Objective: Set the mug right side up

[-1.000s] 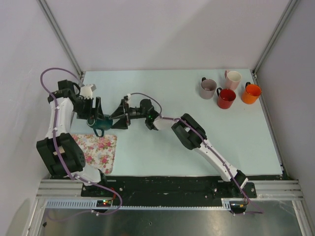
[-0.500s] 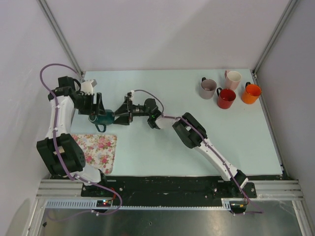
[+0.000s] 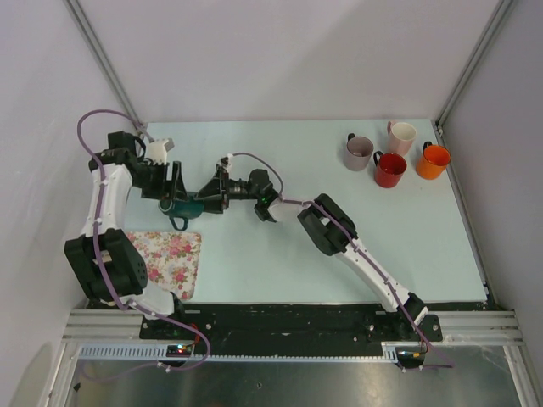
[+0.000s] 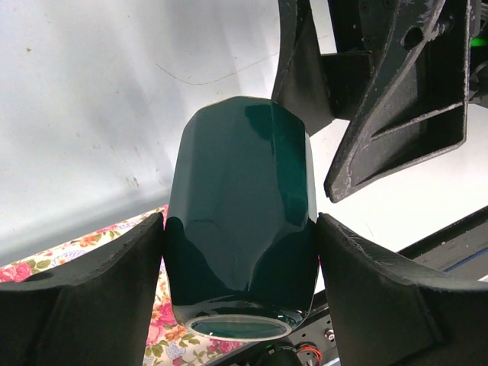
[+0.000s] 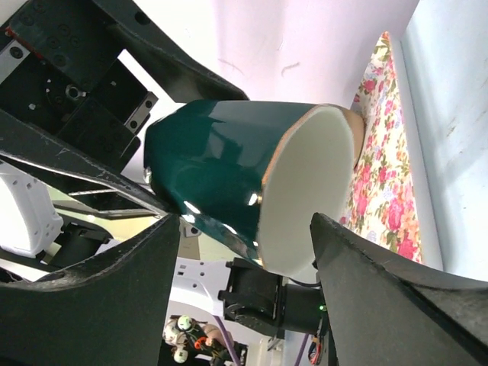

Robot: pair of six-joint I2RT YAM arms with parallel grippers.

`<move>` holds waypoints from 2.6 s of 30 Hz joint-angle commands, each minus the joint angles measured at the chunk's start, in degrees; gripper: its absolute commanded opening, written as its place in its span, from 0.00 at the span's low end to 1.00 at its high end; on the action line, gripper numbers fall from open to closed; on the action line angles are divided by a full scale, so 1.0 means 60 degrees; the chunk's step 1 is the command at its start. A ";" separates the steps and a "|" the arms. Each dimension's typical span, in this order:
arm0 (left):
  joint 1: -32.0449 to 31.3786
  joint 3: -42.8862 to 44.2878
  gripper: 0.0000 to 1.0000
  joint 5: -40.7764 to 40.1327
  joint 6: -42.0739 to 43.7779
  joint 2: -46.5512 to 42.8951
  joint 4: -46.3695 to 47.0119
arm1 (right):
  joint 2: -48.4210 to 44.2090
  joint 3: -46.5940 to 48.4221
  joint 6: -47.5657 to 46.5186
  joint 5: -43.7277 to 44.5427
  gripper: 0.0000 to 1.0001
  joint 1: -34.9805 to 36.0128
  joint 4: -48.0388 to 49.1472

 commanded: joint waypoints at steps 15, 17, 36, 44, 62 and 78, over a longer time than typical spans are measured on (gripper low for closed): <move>-0.0082 0.1167 0.00 0.1535 -0.0670 0.0569 0.0425 | -0.0456 0.1332 0.1279 0.0129 0.32 0.0274 0.3803; -0.0089 0.1168 0.00 0.1631 -0.0676 0.0589 0.0443 | -0.0563 0.1347 0.1357 0.0230 0.18 0.0264 0.3950; -0.0018 0.2210 0.99 0.0940 -0.0360 0.0939 0.0523 | -0.5516 -0.5342 -0.3893 0.0873 0.00 -0.0782 -0.1039; -0.0020 0.2425 1.00 0.0230 -0.0334 0.0857 0.0514 | -0.7022 -0.5030 -0.7278 0.1588 0.00 -0.1148 -0.6341; -0.0103 0.1919 1.00 -0.1368 0.0308 0.0038 0.0506 | -1.1018 -0.3729 -1.5604 0.8064 0.00 -0.5317 -2.2252; -0.0352 0.1645 1.00 -0.1935 0.0597 -0.0195 0.0434 | -0.8891 -0.3034 -1.8291 0.7601 0.00 -1.0461 -1.8978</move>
